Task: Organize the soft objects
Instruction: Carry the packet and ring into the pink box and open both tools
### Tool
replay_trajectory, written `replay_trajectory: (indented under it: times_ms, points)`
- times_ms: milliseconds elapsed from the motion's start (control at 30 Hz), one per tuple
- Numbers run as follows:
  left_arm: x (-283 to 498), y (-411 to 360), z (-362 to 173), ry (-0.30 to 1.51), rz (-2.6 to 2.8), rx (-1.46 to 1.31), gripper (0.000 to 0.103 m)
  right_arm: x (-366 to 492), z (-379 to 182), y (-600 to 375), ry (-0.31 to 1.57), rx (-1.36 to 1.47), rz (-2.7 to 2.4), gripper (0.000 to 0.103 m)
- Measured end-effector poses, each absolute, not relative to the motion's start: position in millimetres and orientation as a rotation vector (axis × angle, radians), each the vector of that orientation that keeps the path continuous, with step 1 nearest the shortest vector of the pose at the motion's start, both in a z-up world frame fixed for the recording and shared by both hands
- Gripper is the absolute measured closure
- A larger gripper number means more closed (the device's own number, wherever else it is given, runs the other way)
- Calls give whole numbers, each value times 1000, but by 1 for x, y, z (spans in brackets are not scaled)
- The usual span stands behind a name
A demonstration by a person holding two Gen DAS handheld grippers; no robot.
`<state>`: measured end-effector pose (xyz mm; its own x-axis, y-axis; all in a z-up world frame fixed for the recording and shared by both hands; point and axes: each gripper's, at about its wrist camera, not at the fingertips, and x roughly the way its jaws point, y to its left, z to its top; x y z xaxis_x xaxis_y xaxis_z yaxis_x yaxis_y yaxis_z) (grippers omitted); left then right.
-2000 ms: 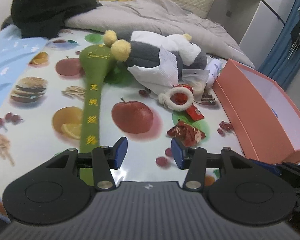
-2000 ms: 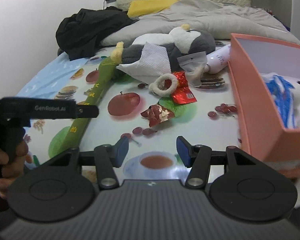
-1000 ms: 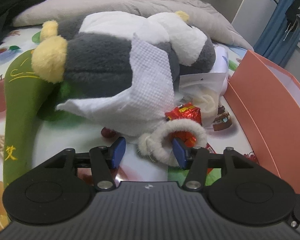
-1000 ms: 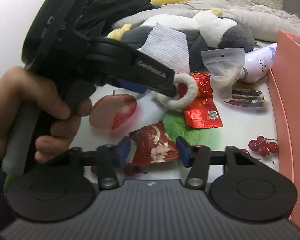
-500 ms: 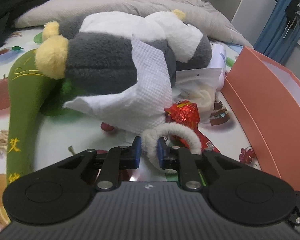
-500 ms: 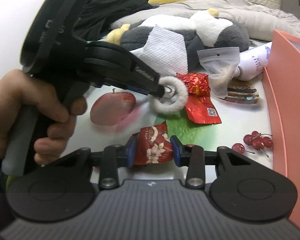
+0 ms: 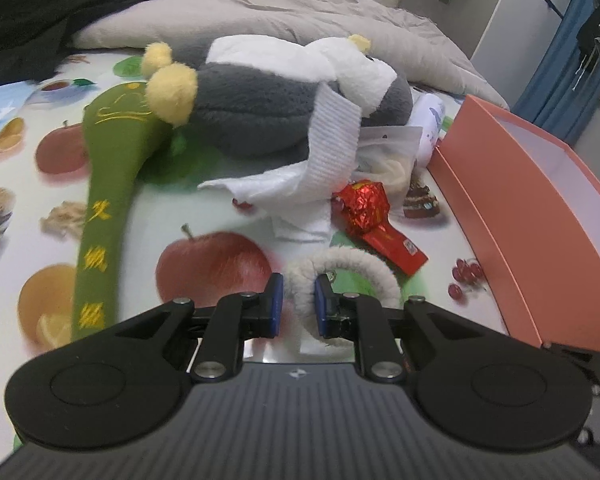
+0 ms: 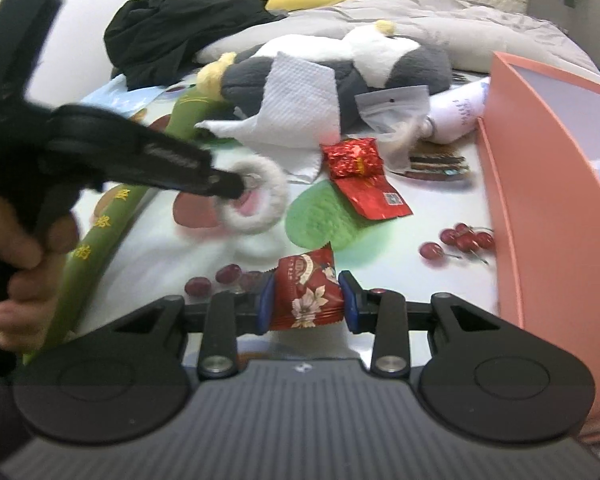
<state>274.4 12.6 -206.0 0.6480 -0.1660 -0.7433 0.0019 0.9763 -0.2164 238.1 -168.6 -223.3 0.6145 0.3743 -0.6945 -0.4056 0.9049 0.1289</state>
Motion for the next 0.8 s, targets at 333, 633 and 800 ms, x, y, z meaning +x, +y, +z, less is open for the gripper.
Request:
replay_trajectory:
  times_ms: [333,633,800]
  points:
    - [225,13,-200,849,-63,-205,83,219,-222,-185,805,-5,375,66]
    - [202,7,-179,818,-63,-209,83,204,-203,-193,766,9,346,66]
    - [197,-1,-157,798,-81,-201,83,199,-179,-196,718,20,351,66]
